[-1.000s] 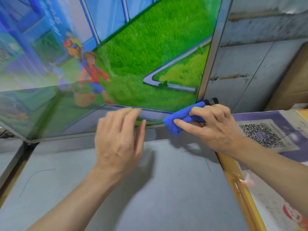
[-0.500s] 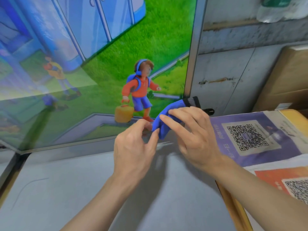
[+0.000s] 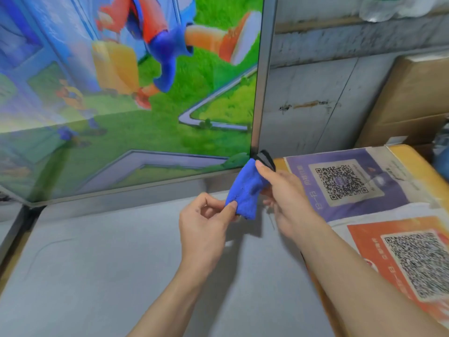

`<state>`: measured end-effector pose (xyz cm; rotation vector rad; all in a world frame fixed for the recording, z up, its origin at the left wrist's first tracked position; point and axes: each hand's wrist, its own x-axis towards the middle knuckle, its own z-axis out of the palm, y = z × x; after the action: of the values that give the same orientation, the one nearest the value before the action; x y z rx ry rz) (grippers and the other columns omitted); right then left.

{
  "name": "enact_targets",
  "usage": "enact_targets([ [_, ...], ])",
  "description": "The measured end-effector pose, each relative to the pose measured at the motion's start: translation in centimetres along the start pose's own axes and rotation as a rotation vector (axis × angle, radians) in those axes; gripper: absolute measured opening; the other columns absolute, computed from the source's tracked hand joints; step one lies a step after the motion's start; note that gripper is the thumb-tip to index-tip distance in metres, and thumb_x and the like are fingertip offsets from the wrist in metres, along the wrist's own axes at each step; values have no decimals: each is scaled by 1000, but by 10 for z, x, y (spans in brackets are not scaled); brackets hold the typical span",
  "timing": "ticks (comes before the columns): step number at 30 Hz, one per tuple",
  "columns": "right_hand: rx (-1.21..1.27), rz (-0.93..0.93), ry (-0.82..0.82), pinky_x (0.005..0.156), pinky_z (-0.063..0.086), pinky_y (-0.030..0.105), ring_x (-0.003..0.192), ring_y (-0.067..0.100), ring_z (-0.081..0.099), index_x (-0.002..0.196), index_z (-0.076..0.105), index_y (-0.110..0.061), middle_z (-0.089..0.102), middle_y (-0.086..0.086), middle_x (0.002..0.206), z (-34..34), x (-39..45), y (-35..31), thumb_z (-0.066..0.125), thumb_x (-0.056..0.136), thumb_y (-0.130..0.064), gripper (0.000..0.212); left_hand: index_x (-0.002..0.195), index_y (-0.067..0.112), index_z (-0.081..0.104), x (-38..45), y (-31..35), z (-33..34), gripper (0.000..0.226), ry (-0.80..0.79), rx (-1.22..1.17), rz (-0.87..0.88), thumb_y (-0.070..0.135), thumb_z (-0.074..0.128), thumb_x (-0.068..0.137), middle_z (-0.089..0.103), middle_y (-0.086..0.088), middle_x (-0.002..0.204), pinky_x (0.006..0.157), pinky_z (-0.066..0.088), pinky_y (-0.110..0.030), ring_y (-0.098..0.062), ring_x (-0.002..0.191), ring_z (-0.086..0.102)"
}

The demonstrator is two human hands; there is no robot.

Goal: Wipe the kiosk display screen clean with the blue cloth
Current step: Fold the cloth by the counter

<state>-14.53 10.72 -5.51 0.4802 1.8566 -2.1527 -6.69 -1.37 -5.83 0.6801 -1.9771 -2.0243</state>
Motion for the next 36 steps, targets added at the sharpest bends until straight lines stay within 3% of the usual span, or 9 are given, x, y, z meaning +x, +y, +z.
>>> enact_targets([
  [3, 13, 9, -36, 73, 46, 33, 76, 17, 66, 88, 69, -17, 74, -2, 80, -9, 1, -3, 73, 89, -19, 5, 71, 7, 51, -11, -2, 4, 26, 0, -74, -47, -4, 71, 83, 72, -10, 64, 57, 52, -19, -22, 62, 72],
  [6, -44, -87, 14, 79, 55, 39, 80, 23, 69, 96, 66, -9, 74, 10, 87, -20, -5, -1, 79, 82, -5, 19, 80, 19, 54, -31, -11, 8, 26, -46, 34, -2, -1, 70, 85, 64, -3, 58, 54, 50, -22, -18, 58, 67],
  [9, -468, -238, 14, 70, 51, 32, 69, 12, 65, 94, 59, -23, 71, 0, 78, -35, -11, 4, 85, 78, -18, 32, 87, 35, 65, -52, -29, 12, 28, -132, 357, 221, 8, 71, 86, 68, 6, 72, 62, 52, -26, -13, 62, 60],
  [13, -843, -325, -20, 72, 47, 33, 68, 9, 61, 83, 54, -35, 63, -11, 65, -53, -16, 15, 88, 73, -34, 36, 101, 16, 77, -79, -45, 18, 20, -194, 655, 477, 5, 73, 85, 70, -1, 77, 66, 42, -20, -16, 65, 60],
  [17, -964, -359, -64, 86, 43, 41, 74, 12, 59, 93, 58, -32, 60, -14, 66, -63, -21, 26, 88, 70, -39, 39, 96, 14, 78, -101, -57, 24, 20, -206, 760, 525, 14, 64, 82, 62, -5, 67, 53, 50, -31, -25, 59, 59],
  [24, -1044, -488, -30, 73, 16, 32, 94, 11, 43, 109, 65, -31, 54, -20, 74, -76, -22, 48, 83, 73, -50, 44, 69, 10, 67, -113, -65, 33, 15, -149, 953, 643, 5, 81, 71, 49, -3, 59, 43, 38, -23, -23, 52, 49],
  [28, -1185, -566, 47, 73, 10, 28, 107, 16, 31, 122, 64, -30, 57, -10, 106, -83, -18, 62, 75, 75, -62, 58, 65, 14, 65, -114, -67, 30, 23, -7, 1034, 754, 18, 51, 83, 44, -2, 61, 48, 32, -26, -22, 53, 43],
  [31, -1225, -583, 105, 90, 22, 35, 116, 16, 23, 129, 59, -36, 47, 1, 132, -90, -17, 67, 69, 75, -67, 63, 70, 18, 69, -114, -67, 25, 25, 28, 1076, 770, 21, 49, 85, 47, -2, 69, 53, 30, -29, -23, 60, 45],
  [36, -1379, -563, 151, 106, 24, 47, 132, 29, 20, 146, 40, -40, 24, 5, 158, -92, -28, 56, 54, 89, -66, 64, 103, 19, 76, -109, -57, 13, 32, -23, 1109, 757, 32, 49, 90, 66, -14, 110, 66, 48, -36, -32, 86, 65],
])
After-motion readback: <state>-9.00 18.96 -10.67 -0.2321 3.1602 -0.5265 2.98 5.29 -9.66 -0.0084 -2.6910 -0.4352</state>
